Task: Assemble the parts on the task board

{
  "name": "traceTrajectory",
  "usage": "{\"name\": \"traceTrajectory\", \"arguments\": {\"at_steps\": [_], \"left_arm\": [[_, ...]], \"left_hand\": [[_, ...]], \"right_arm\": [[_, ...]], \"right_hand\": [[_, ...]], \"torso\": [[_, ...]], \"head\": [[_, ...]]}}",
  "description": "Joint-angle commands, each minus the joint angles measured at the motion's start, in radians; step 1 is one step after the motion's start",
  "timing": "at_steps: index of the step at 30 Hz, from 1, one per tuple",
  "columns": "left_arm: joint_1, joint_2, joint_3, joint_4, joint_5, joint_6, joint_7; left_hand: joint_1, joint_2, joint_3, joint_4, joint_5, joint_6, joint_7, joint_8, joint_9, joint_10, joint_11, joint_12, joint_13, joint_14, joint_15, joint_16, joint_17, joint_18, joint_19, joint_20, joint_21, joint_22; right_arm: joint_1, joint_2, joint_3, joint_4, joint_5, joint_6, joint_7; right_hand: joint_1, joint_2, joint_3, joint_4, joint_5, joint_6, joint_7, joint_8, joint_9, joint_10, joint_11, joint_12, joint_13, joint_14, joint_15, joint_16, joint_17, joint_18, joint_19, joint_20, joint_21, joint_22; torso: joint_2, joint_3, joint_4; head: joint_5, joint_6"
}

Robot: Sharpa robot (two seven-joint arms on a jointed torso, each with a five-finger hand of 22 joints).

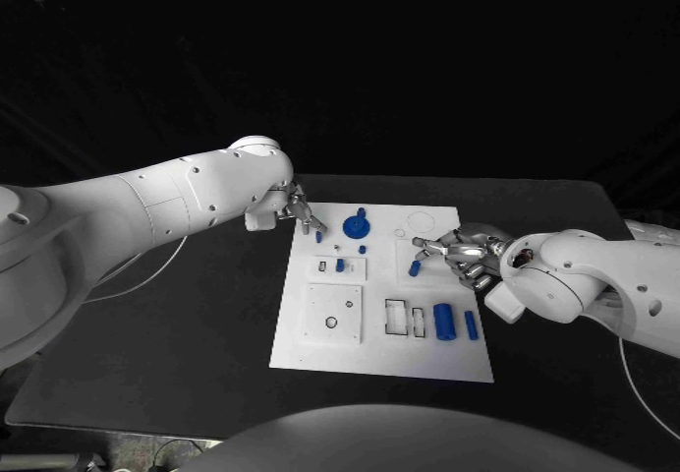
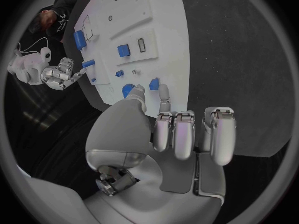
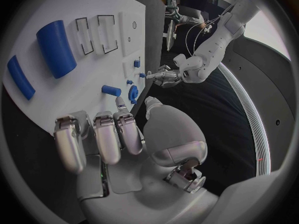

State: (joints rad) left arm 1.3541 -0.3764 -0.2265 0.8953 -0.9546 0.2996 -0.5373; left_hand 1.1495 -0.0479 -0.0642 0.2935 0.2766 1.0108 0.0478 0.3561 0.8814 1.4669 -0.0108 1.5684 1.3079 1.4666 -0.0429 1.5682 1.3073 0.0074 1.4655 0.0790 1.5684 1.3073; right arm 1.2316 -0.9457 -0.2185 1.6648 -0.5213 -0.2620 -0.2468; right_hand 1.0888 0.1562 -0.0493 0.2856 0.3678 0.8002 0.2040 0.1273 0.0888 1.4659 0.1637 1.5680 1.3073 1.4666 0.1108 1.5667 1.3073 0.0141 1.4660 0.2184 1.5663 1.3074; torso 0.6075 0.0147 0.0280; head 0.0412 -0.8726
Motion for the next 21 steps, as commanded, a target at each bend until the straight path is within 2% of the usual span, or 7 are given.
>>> {"name": "traceTrajectory", "arguments": {"at_steps": [1, 14, 21], "left_arm": [[-0.003, 0.009, 0.000, -0.007, -0.016, 0.016, 0.016], [-0.008, 0.031, 0.000, -0.029, -0.015, 0.016, 0.037], [-0.013, 0.041, 0.000, -0.045, -0.014, 0.025, 0.030]], "left_hand": [[0.016, 0.003, 0.008, -0.001, 0.011, -0.007, -0.003, 0.004, 0.001, 0.104, 0.001, 0.002, 0.263, 0.104, 0.006, 0.003, 0.263, -0.007, 0.105, 0.008, 0.002, 0.263], [0.028, 0.011, 0.012, -0.001, 0.022, -0.008, -0.004, 0.004, 0.000, 0.104, 0.000, 0.002, 0.263, 0.104, 0.006, 0.003, 0.263, -0.007, 0.105, 0.008, 0.002, 0.263], [0.046, 0.022, 0.019, -0.001, 0.027, -0.011, -0.006, 0.002, -0.001, 0.104, -0.001, 0.002, 0.263, 0.104, 0.007, 0.003, 0.263, -0.007, 0.105, 0.008, 0.002, 0.263]], "right_arm": [[-0.001, 0.001, 0.000, 0.001, -0.003, 0.016, -0.002], [-0.001, 0.004, 0.000, 0.002, -0.004, 0.015, -0.002], [0.000, 0.003, 0.000, 0.003, -0.004, 0.013, -0.002]], "right_hand": [[0.009, 0.002, -0.006, 0.000, 0.006, -0.009, 0.033, 0.004, 0.001, 0.105, 0.005, 0.003, 0.263, 0.104, 0.005, 0.004, 0.263, -0.014, 0.105, 0.005, 0.004, 0.263], [0.014, 0.003, -0.005, 0.000, 0.013, -0.010, 0.033, 0.004, 0.001, 0.105, 0.005, 0.003, 0.263, 0.104, 0.004, 0.004, 0.263, -0.014, 0.105, 0.005, 0.004, 0.263], [0.016, 0.003, -0.006, 0.000, 0.018, -0.010, 0.033, 0.005, 0.001, 0.105, 0.005, 0.003, 0.263, 0.104, 0.005, 0.004, 0.263, -0.014, 0.105, 0.005, 0.004, 0.263]], "torso": [[0.000, -0.0002, 0.0006], [0.001, -0.0002, -0.0017], [0.001, 0.0000, -0.0008]], "head": [[-0.001, 0.000], [-0.002, 0.000], [-0.006, 0.000]]}}
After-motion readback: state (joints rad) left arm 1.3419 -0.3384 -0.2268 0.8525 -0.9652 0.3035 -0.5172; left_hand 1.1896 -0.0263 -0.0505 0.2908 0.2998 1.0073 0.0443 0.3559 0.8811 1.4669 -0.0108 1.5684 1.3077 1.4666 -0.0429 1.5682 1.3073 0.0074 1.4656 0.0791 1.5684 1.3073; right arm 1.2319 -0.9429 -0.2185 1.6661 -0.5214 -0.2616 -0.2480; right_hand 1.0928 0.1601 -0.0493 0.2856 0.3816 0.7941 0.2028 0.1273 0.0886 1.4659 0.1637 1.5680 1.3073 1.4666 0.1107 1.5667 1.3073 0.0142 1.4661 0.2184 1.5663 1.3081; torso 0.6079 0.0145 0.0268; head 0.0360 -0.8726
